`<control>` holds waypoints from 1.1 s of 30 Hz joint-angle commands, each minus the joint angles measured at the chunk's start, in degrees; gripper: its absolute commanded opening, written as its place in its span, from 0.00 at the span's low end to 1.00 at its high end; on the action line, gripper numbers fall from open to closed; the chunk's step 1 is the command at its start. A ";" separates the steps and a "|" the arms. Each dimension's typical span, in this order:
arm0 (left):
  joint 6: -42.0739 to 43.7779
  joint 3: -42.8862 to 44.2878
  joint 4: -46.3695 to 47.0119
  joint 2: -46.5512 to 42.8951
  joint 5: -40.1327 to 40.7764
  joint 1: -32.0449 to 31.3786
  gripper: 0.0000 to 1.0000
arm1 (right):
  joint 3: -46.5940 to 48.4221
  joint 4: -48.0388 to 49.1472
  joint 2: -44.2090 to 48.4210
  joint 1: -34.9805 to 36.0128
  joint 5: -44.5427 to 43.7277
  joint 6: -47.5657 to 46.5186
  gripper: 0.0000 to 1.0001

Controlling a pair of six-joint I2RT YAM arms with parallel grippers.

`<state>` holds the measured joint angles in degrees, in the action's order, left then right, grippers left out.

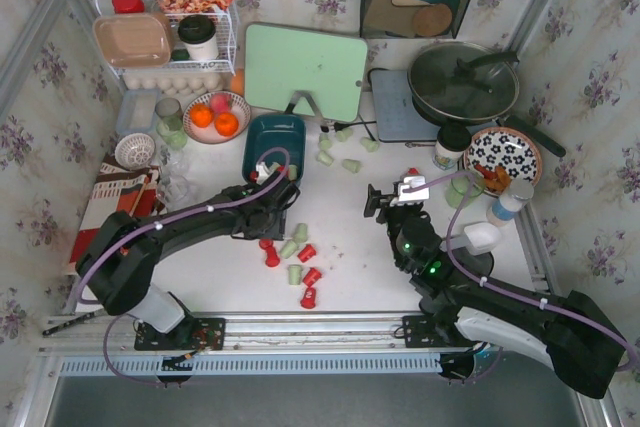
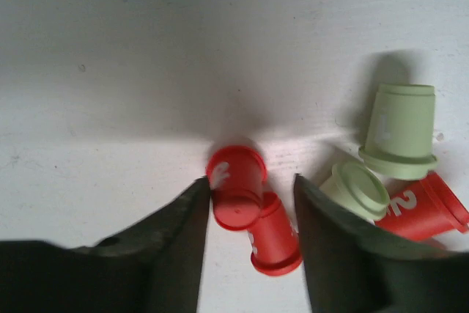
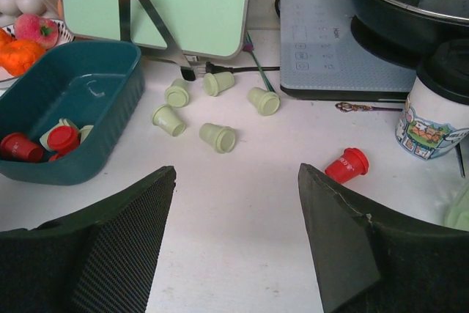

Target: Mix the coffee capsules in the storage basket

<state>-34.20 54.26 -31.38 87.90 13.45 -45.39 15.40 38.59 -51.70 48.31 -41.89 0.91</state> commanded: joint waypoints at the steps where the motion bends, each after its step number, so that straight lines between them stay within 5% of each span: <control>1: -0.39 0.67 1.96 2.57 1.26 -0.01 0.41 | 0.21 0.24 0.10 0.05 -0.49 -0.16 0.76; 4: -0.41 1.00 2.09 3.76 1.91 -0.05 0.24 | 0.18 0.08 0.25 0.04 -0.38 -0.12 0.76; 11: -0.39 1.88 -0.32 2.65 3.99 -0.14 0.17 | 0.27 0.00 -0.01 0.04 -0.33 0.06 0.76; 21: 7.01 10.98 -1.24 -5.08 8.06 2.35 0.19 | 0.47 0.25 -1.48 0.02 -0.05 0.53 0.76; 33: 18.51 30.92 9.22 12.29 2.01 14.34 0.20 | 1.00 0.51 -3.55 0.02 -0.46 -0.20 0.76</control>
<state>-19.92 80.60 -26.65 93.97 18.20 -33.30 15.66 37.41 -54.92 48.31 -41.80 1.19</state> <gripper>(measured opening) 0.297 0.756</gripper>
